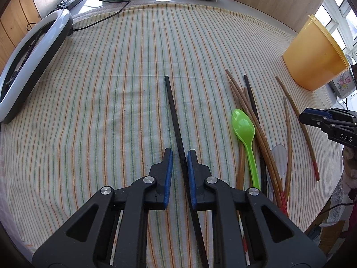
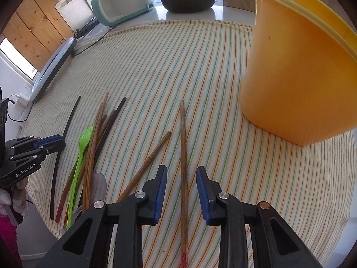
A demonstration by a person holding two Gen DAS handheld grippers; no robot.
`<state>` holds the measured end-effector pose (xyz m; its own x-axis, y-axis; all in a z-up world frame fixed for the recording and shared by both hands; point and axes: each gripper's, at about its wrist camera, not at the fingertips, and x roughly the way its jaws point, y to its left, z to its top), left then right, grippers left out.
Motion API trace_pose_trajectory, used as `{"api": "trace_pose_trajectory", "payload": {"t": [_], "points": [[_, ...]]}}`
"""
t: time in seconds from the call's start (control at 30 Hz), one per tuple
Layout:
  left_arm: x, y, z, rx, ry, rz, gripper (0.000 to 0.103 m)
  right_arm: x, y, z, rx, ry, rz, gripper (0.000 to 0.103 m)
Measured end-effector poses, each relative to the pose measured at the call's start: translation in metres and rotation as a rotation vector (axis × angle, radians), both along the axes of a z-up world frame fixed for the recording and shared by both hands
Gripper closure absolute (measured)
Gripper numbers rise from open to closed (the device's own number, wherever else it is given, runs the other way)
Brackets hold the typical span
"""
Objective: Organize utensils
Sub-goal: 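Grasp a black chopstick with the left tool while the right tool grasps a wooden chopstick, then lift both chopsticks and carry them over the yellow container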
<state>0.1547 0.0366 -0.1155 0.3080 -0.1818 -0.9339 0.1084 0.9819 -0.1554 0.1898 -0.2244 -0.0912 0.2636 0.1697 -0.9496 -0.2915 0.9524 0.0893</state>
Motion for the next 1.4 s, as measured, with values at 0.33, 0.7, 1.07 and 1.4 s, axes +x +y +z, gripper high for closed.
{"api": "trace_pose_trajectory", "payload": {"t": [0.33,0.7,1.07,1.4], "points": [[0.003,0.005,-0.002,-0.039,-0.017,0.016,0.097,0.014,0.014,-0.009,-0.062,0.006,0.018,0.099],[-0.007,0.027,0.030,-0.113,-0.099,0.064,0.099,0.004,-0.001,0.021,0.022,-0.068,-0.013,0.099],[-0.014,0.020,0.094,-0.155,-0.265,0.044,0.100,-0.024,-0.017,0.079,0.135,-0.230,-0.023,0.099],[-0.013,-0.002,0.141,-0.199,-0.389,0.000,0.100,-0.051,-0.029,0.124,0.149,-0.416,-0.019,0.099]]}}
